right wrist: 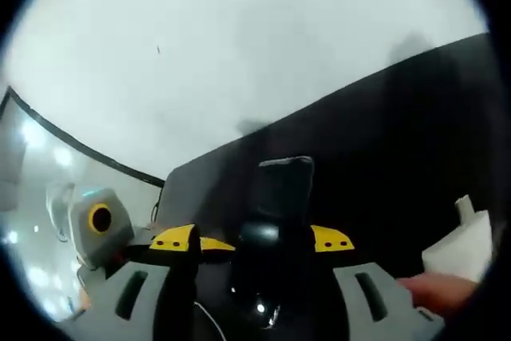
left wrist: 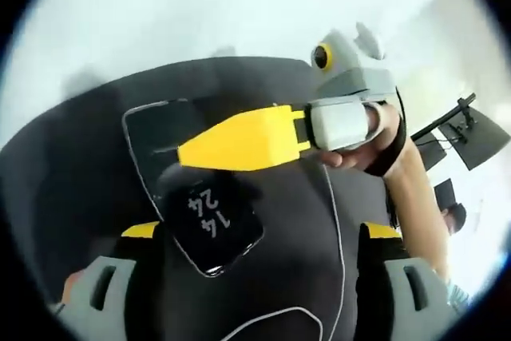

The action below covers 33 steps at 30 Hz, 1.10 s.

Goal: Connect the charging cable to the phone, plug the charger into the socket, and turn on the power strip switch to charge the phone.

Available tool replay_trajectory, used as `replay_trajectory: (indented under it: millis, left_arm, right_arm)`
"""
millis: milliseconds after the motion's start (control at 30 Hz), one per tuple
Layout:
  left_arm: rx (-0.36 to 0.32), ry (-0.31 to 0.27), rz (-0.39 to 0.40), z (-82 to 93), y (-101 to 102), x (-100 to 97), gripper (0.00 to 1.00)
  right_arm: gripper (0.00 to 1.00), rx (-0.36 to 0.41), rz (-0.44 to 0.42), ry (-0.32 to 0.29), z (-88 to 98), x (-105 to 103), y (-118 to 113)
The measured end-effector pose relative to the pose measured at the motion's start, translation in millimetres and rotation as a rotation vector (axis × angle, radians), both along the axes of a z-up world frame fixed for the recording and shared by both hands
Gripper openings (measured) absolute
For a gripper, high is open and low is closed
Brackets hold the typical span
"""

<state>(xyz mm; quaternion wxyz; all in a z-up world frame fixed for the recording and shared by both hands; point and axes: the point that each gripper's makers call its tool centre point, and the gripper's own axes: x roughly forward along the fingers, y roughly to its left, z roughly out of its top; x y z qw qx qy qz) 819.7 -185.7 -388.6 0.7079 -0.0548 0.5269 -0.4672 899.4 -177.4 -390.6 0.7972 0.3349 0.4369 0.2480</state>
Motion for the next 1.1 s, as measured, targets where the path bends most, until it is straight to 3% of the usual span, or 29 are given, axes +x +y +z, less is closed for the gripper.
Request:
replay_trajectory:
  millis: [100,200,400,533,700,800,867,900,933,1033,1067,1100]
  left_arm:
    - [-0.012,0.002,-0.001,0.9,-0.4,0.4,0.96]
    - [-0.015,-0.01,-0.016,0.7,-0.3,-1.7,0.96]
    - [-0.06,-0.022,-0.029,2.4,4.2,-4.3,0.96]
    - [-0.089,-0.017,-0.017,4.0,3.5,-4.7,0.96]
    - [-0.099,-0.005,-0.004,5.2,2.4,-4.7,0.96]
    - [-0.119,0.002,0.0,6.0,3.0,-4.2,0.96]
    - [-0.151,0.023,0.017,8.3,3.0,-2.1,0.96]
    - [-0.164,0.035,0.028,9.2,3.8,-0.5,0.96]
    - [-0.174,0.039,0.03,10.0,4.4,0.3,0.96]
    - [-0.204,0.058,0.033,11.4,5.3,2.7,0.96]
    - [-0.209,0.062,0.037,11.8,5.3,4.0,0.96]
    - [-0.215,0.068,0.04,12.8,5.1,4.6,0.96]
  right_arm:
    - [0.49,0.036,-0.018,0.012,0.0,5.0,1.5]
    - [0.39,-0.02,0.018,0.018,-7.3,-0.9,-3.7]
    - [0.36,-0.019,0.13,0.043,-8.0,-19.3,-3.2]
    - [0.35,-0.007,0.144,0.05,-7.0,-15.9,-7.9]
    - [0.3,-0.039,0.209,0.095,-12.3,-33.7,-8.6]
    - [0.34,-0.03,0.186,0.09,-10.9,-33.0,-4.8]
    - [0.28,-0.092,0.128,0.124,-18.5,-30.5,-10.7]
    - [0.27,-0.146,0.148,0.062,-19.4,-30.5,-9.6]
    - [0.3,-0.133,0.151,0.026,-16.2,-32.2,-6.6]
    - [0.4,0.106,0.03,0.066,-1.9,-32.8,-1.7]
    - [0.41,0.127,0.007,0.085,-0.9,-32.6,-2.5]
    - [0.41,0.097,0.023,0.068,-3.3,-35.4,-2.6]
